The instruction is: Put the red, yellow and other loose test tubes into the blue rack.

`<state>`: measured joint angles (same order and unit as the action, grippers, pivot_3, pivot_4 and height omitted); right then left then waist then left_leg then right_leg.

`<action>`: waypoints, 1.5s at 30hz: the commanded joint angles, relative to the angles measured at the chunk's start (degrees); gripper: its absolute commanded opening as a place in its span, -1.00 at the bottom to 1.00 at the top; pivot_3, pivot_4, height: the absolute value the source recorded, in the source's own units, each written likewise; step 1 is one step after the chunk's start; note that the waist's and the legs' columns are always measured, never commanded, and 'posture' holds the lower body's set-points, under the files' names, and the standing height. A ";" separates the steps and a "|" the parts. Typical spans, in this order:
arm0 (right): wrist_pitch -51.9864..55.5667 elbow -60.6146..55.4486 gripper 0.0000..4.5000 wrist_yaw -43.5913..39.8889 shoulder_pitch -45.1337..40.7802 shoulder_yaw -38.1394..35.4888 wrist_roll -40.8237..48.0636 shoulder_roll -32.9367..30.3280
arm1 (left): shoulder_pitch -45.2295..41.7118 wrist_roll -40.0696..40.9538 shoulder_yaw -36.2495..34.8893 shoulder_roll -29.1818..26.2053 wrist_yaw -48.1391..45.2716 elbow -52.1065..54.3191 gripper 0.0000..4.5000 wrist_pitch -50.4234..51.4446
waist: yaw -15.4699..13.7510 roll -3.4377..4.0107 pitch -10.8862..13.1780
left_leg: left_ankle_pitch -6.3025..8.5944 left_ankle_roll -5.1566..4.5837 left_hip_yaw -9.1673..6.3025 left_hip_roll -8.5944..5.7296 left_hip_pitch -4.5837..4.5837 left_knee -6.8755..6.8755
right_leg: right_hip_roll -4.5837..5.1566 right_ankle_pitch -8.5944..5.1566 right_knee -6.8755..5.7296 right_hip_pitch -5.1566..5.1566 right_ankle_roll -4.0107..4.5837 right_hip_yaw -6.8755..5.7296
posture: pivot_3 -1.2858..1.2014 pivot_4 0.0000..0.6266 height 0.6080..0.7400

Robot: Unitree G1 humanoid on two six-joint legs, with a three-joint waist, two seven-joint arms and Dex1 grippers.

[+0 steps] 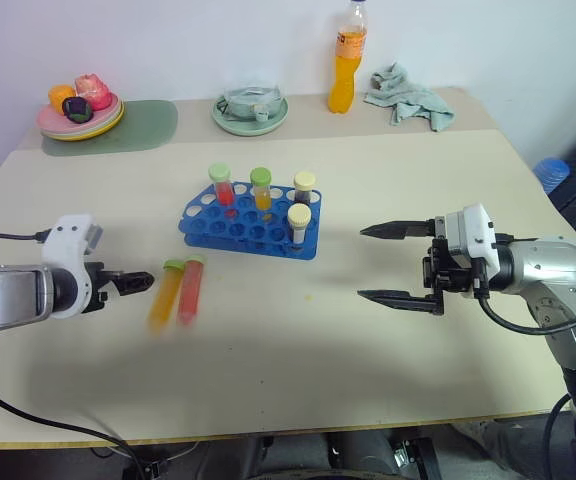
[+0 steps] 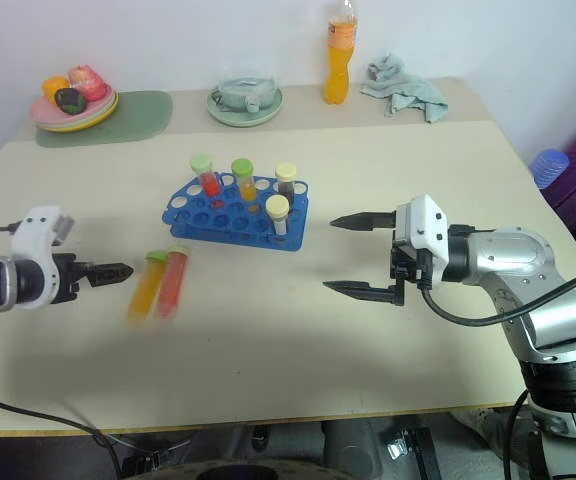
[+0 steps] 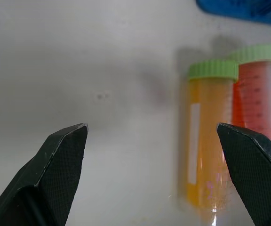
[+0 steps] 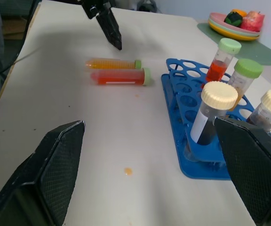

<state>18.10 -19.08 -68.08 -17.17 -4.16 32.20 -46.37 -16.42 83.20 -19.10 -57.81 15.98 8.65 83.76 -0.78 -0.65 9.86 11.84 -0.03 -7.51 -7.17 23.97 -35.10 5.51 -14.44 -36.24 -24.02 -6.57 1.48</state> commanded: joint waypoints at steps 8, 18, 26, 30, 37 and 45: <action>-1.38 -2.36 0.98 0.28 1.01 -0.82 0.18 0.05 | -3.22 9.88 5.92 1.17 14.29 -0.91 1.00 0.34 | 0.06 0.00 0.00 | -0.04 -0.05 0.00 0.00 0.01 0.00 | -0.01 0.07 -0.03 -0.02 -0.12 0.00 | 0.03 -0.52 1.00; -2.37 -1.56 0.98 0.11 1.39 -0.63 -0.03 0.24 | -1.04 16.73 8.31 -4.52 21.56 -4.15 1.00 -4.27 | 0.01 0.00 0.00 | -0.06 -0.06 0.00 0.00 0.01 -0.01 | -0.01 0.07 -0.04 -0.04 -0.12 0.02 | 0.03 -0.52 1.00; -3.63 -0.55 0.98 -0.68 1.74 -0.45 -0.48 0.49 | 0.09 21.24 12.09 -6.53 26.13 -3.66 1.00 -8.17 | -0.03 0.00 0.00 | -0.05 -0.06 0.00 0.00 0.01 -0.02 | 0.00 0.07 -0.05 -0.05 -0.11 0.03 | 0.03 -0.52 1.00; -3.84 -0.32 0.98 -0.81 1.58 -0.41 -0.66 0.56 | -0.70 24.80 14.52 -6.99 29.44 -4.37 1.00 -11.05 | -0.01 0.00 0.00 | -0.06 -0.06 0.00 0.00 0.01 -0.03 | 0.00 0.07 -0.05 -0.05 -0.11 0.03 | 0.03 -0.52 1.00; -4.18 0.07 0.98 -0.96 1.63 -0.32 -0.81 0.76 | -6.38 28.97 18.34 -5.98 37.11 -10.13 1.00 -16.37 | -0.05 0.00 -0.01 | -0.06 -0.06 0.00 -0.01 0.01 -0.04 | -0.01 0.07 -0.06 -0.05 -0.12 0.04 | 0.03 -0.52 1.00; -4.44 0.16 1.00 -0.93 1.81 -0.27 -0.83 0.82 | -12.36 26.99 21.41 -4.11 39.79 -15.72 0.88 -15.21 | 0.01 -0.01 -0.01 | -0.09 -0.07 0.00 -0.02 0.01 -0.05 | -0.03 0.08 -0.11 -0.06 -0.13 0.04 | 0.03 -0.52 1.00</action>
<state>14.59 -18.33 -68.96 -15.43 -3.71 30.80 -45.98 -27.76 110.92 2.36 -61.63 55.32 -6.70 68.30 -0.77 -0.66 9.85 11.75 -0.10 -7.51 -7.19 23.98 -35.14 5.49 -14.37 -36.35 -24.08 -6.70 1.52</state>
